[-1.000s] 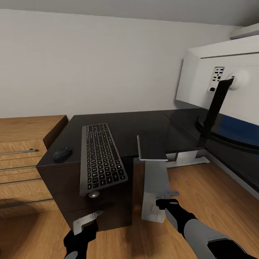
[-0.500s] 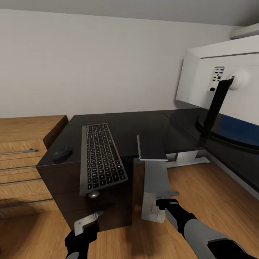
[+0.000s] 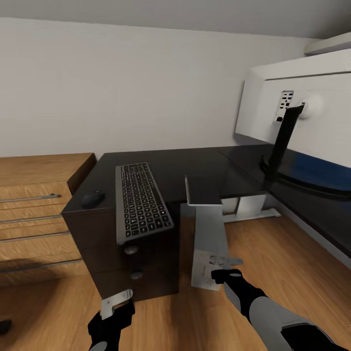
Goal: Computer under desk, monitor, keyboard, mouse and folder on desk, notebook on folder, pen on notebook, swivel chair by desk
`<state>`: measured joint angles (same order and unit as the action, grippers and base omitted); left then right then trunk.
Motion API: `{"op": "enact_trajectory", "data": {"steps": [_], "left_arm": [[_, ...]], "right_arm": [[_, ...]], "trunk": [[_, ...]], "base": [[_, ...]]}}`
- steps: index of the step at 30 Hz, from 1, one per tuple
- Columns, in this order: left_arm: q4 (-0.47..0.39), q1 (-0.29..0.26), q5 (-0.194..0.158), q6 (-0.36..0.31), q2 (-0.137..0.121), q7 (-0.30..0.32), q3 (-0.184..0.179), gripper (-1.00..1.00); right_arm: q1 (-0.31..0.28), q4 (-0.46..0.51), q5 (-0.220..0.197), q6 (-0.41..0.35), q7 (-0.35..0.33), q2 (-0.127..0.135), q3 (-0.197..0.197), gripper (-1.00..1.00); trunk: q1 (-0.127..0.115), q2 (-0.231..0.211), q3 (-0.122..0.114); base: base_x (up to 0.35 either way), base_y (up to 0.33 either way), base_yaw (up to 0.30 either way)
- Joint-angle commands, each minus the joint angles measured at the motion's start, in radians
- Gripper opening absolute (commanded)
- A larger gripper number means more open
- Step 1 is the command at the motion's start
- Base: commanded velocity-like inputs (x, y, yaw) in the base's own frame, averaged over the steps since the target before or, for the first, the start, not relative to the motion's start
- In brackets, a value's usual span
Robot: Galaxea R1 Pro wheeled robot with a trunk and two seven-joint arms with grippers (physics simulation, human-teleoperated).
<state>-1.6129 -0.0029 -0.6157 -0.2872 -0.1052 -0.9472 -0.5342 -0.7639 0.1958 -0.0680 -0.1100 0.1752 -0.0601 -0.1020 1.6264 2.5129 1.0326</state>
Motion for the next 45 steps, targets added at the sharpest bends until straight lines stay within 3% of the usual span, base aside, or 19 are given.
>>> {"op": "enact_trajectory", "data": {"steps": [1, 12, 16, 25, 45], "left_arm": [[-0.001, -0.001, -0.004, -0.006, -0.001, -0.005, -0.001, 1.0], [0.02, 0.0, -0.004, -0.006, -0.001, -0.005, 0.002, 1.0], [0.025, 0.0, -0.004, -0.005, -0.001, -0.005, 0.005, 1.0], [0.025, 0.0, -0.001, -0.002, -0.001, -0.008, 0.004, 1.0], [0.025, 0.0, -0.002, 0.0, -0.001, -0.014, 0.009, 1.0]], "right_arm": [[0.0, 0.002, -0.007, -0.002, 0.006, 0.0, -0.008, 1.0], [0.0, 0.001, -0.007, 0.031, 0.007, 0.0, -0.008, 1.0], [0.001, 0.002, -0.007, 0.102, 0.011, -0.004, -0.012, 1.0], [0.001, 0.002, -0.007, 0.141, 0.012, -0.006, -0.015, 1.0], [0.002, 0.002, -0.008, 0.17, 0.012, -0.004, -0.013, 1.0]], "trunk": [[-0.001, 0.0, 0.001], [-0.001, 0.0, 0.001], [-0.001, 0.0, 0.001], [-0.001, 0.0, 0.001], [-0.01, -0.004, -0.077]], "base": [[-0.33, 0.0, 0.0], [-0.335, 0.0, 0.0], [-0.337, 0.0, 0.0], [-0.178, 0.0, 0.0], [-0.028, 0.0, 0.0]]}}
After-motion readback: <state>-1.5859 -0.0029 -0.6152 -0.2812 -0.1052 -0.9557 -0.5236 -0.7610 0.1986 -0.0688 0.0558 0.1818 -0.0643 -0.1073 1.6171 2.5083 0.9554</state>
